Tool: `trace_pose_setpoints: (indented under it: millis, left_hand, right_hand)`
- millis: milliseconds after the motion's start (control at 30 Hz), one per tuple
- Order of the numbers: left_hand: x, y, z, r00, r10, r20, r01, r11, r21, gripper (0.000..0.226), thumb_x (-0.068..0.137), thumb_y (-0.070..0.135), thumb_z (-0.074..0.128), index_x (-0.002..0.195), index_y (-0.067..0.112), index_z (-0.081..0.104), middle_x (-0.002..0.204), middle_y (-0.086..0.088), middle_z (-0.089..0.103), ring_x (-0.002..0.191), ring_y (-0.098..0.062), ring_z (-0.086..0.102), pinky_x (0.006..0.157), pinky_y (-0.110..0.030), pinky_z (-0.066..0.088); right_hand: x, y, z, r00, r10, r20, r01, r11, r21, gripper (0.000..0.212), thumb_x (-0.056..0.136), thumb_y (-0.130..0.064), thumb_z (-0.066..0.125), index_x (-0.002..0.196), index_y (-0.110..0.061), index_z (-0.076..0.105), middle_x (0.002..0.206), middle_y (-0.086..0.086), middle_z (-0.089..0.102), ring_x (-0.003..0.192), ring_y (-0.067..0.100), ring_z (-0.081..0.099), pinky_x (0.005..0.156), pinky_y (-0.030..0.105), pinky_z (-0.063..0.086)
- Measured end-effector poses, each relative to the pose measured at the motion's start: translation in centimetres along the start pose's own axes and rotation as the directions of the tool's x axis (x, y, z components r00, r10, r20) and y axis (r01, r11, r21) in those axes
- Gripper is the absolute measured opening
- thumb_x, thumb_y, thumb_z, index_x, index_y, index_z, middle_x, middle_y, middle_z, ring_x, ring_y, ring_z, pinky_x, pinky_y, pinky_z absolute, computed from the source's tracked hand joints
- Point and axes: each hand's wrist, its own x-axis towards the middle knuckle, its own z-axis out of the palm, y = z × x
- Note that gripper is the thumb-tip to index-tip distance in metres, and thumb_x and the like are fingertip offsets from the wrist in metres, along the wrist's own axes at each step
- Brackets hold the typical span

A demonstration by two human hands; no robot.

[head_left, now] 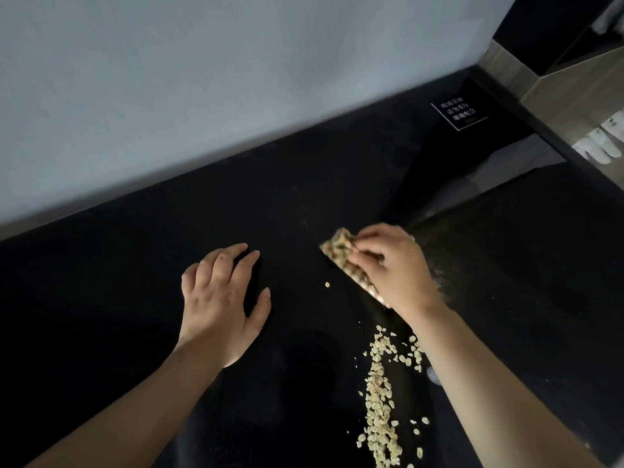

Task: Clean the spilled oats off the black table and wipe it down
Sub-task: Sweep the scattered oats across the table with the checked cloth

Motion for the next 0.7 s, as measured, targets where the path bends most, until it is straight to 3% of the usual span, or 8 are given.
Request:
trace_pose_setpoints:
  millis: [100,200,333,433,533,700]
  left_hand:
    - [0.0,0.0,0.0,1.0,-0.004,0.001,0.004,1.0,0.008,0.061,0.085,0.051,0.034,0.131,0.016,0.052,0.135,-0.001,0.044,0.126,-0.024,0.039,0.104,-0.046,0.029]
    - [0.0,0.1,0.0,1.0,-0.006,-0.002,0.006,1.0,0.011,0.061,0.085,0.051,0.034,0.131,0.015,0.052,0.135,-0.002,0.045,0.125,-0.025,0.04,0.104,-0.047,0.03]
    - [0.0,0.1,0.1,1.0,-0.011,0.001,0.011,1.0,0.022,0.061,0.085,0.052,0.033,0.132,0.017,0.051,0.136,0.0,0.043,0.127,-0.025,0.038,0.104,-0.048,0.03]
    - [-0.1,0.0,0.1,1.0,-0.011,-0.001,0.011,1.0,0.021,0.061,0.085,0.052,0.033,0.132,0.017,0.05,0.136,-0.001,0.043,0.127,-0.025,0.038,0.105,-0.048,0.03]
    - [-0.1,0.1,0.1,1.0,-0.012,-0.005,0.013,1.0,0.019,0.061,0.085,0.052,0.033,0.132,0.017,0.05,0.136,-0.001,0.043,0.127,-0.026,0.038,0.105,-0.049,0.03]
    - [-0.1,0.0,0.1,1.0,-0.012,-0.002,0.012,1.0,0.023,0.061,0.085,0.052,0.033,0.133,0.018,0.048,0.137,0.0,0.041,0.128,-0.025,0.036,0.106,-0.047,0.028]
  right_hand:
    - [-4.9,-0.3,-1.9,0.996,-0.01,0.084,0.009,1.0,0.014,0.005,0.08,-0.018,0.072,0.085,-0.017,0.074,0.093,-0.011,0.065,0.089,0.008,0.057,0.082,0.028,0.047]
    - [-7.5,-0.7,-3.6,0.989,0.025,0.146,-0.034,0.998,0.058,0.008,0.082,-0.012,0.069,0.086,-0.018,0.073,0.091,-0.018,0.063,0.09,0.002,0.058,0.08,0.024,0.048]
    - [-4.4,-1.3,-5.3,0.999,0.018,0.036,-0.022,0.994,0.104,0.005,0.086,-0.015,0.065,0.086,-0.016,0.07,0.091,-0.013,0.062,0.087,0.002,0.059,0.077,0.019,0.046]
    - [0.1,-1.1,-4.7,0.998,0.024,-0.062,-0.018,0.995,0.101,0.004,0.087,-0.015,0.066,0.087,-0.013,0.07,0.092,-0.007,0.062,0.088,0.011,0.059,0.079,0.027,0.047]
    - [3.0,-1.1,-1.9,0.999,0.03,-0.017,-0.028,0.994,0.104,0.006,0.087,-0.017,0.067,0.091,-0.014,0.07,0.093,-0.006,0.062,0.091,0.014,0.058,0.085,0.036,0.049]
    - [1.3,-2.9,2.9,0.999,-0.044,0.018,0.042,0.993,0.109,0.011,0.085,-0.023,0.069,0.095,-0.02,0.072,0.097,-0.011,0.062,0.093,0.012,0.053,0.089,0.039,0.045]
